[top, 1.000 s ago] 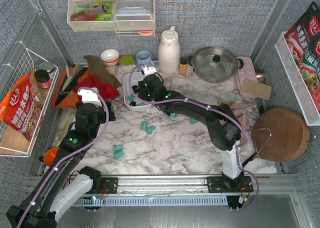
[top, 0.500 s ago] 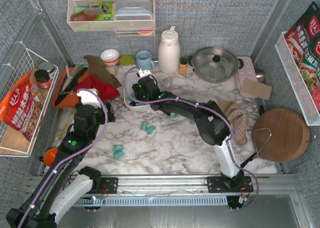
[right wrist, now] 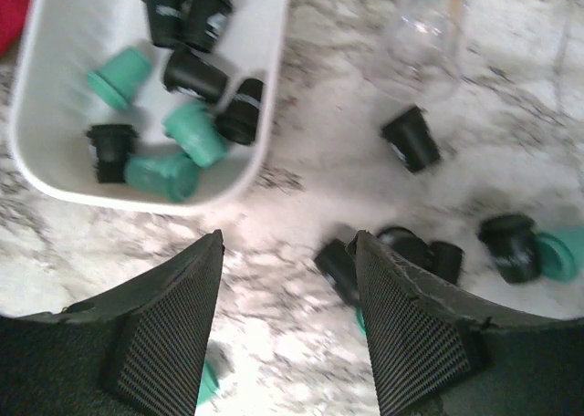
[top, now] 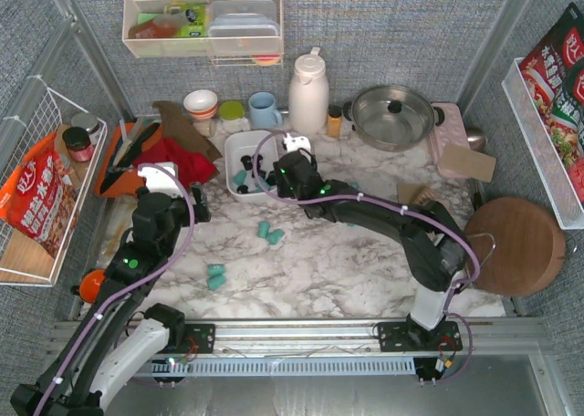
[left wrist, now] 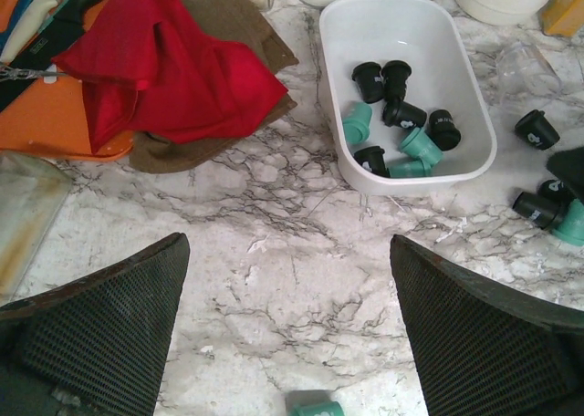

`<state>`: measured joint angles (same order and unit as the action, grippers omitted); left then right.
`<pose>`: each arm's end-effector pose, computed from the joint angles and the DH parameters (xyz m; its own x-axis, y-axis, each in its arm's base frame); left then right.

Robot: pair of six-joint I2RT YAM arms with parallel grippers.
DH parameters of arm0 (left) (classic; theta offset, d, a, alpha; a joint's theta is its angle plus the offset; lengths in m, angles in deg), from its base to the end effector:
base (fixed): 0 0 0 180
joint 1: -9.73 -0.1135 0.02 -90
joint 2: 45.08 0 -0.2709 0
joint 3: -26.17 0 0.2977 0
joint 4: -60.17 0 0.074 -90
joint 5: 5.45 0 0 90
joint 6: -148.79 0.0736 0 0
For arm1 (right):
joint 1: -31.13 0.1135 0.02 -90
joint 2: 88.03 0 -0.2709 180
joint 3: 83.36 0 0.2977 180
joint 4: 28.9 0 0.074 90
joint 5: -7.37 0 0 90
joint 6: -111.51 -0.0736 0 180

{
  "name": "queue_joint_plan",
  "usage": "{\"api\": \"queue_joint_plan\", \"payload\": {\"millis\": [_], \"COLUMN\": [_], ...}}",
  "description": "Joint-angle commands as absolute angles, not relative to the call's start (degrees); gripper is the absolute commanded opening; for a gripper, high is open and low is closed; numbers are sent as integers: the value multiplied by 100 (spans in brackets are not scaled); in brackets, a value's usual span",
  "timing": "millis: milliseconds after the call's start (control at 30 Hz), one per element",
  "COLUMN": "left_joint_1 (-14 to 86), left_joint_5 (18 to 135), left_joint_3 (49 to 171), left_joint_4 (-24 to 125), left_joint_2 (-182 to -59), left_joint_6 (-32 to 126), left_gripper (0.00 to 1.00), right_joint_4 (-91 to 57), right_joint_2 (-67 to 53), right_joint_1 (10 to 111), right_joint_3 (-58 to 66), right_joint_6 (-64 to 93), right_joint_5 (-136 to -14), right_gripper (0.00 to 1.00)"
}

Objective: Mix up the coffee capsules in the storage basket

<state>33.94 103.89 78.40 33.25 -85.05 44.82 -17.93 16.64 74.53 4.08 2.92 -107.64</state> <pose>0.2308 -0.0770 0.3144 -0.2469 -0.1388 -0.9591 0.0362 0.9877 -0.1522 0.3824 0.3188 0.2209 -0.4376 -0.0162 -0.8990 -0.2241 0.9702 0.0916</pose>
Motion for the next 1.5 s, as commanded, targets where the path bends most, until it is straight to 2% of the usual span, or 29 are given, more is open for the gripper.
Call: {"api": "queue_joint_plan", "payload": {"millis": [0, 500, 867, 1100, 1467], "left_joint_1": [3367, 3314, 3276, 3250, 3204], "left_joint_5": [10336, 10433, 10389, 10342, 10284], "left_joint_3": [7846, 7815, 7815, 7821, 7816], "left_joint_4": [3518, 3542, 3552, 3562, 3570], "left_joint_2": [-8505, -8585, -8674, -8698, -8701], "left_joint_6": [4494, 4509, 4508, 4508, 4492], "left_gripper": [99, 99, 99, 99, 99], "right_joint_4": [-1696, -1470, -1700, -1790, -1734], "right_joint_2": [1215, 1185, 1407, 1568, 1847], "right_joint_1": [7455, 7442, 7118, 6985, 6967], "right_joint_3": [-166, -867, -984, -979, -837], "right_joint_6": [169, 218, -5, -108, -115], "right_joint_5": [-11359, -11681, -11074, -10737, -10837], "right_gripper": [63, 54, 49, 49, 48]}}
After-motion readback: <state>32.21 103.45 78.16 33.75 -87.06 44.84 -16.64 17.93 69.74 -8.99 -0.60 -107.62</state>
